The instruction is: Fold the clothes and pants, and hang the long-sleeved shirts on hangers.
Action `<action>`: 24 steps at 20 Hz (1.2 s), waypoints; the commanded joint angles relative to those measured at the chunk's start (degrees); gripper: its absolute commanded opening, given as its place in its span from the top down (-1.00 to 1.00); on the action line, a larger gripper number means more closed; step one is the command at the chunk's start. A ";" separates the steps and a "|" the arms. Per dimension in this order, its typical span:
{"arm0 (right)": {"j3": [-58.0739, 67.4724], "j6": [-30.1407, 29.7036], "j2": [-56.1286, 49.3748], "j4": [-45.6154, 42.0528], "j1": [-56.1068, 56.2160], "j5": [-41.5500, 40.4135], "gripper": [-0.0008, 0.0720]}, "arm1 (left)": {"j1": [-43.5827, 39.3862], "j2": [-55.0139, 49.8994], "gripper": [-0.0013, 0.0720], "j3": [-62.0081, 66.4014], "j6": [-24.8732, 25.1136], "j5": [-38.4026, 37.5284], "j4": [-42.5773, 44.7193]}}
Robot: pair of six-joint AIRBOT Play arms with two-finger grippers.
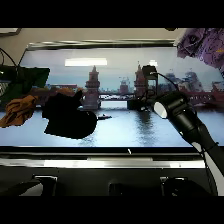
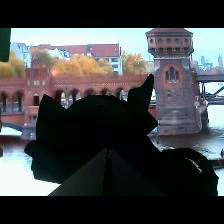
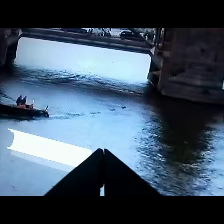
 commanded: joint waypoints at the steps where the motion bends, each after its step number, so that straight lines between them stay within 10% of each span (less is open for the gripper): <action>1: 0.04 0.02 -0.02 0.00 0.04 0.00 0.89 | -0.02 0.02 0.92 -0.02 0.00 0.00 0.02; 21: 0.04 0.02 -0.02 0.00 0.04 -0.02 0.89 | -0.02 -0.17 0.91 -0.02 -0.13 2.29 -0.02; 22: 0.04 0.02 -0.02 0.00 0.04 -0.02 0.89 | -0.02 -0.35 0.67 -0.15 -1.68 2.38 0.02; 23: 0.04 0.02 -0.02 0.00 0.04 0.00 0.89 | -0.02 -0.90 -0.58 -0.70 -5.20 2.23 0.04; 24: 0.04 0.02 -0.02 0.00 0.04 -0.02 0.89 | -0.02 -1.64 -1.00 -1.81 -10.86 0.68 0.09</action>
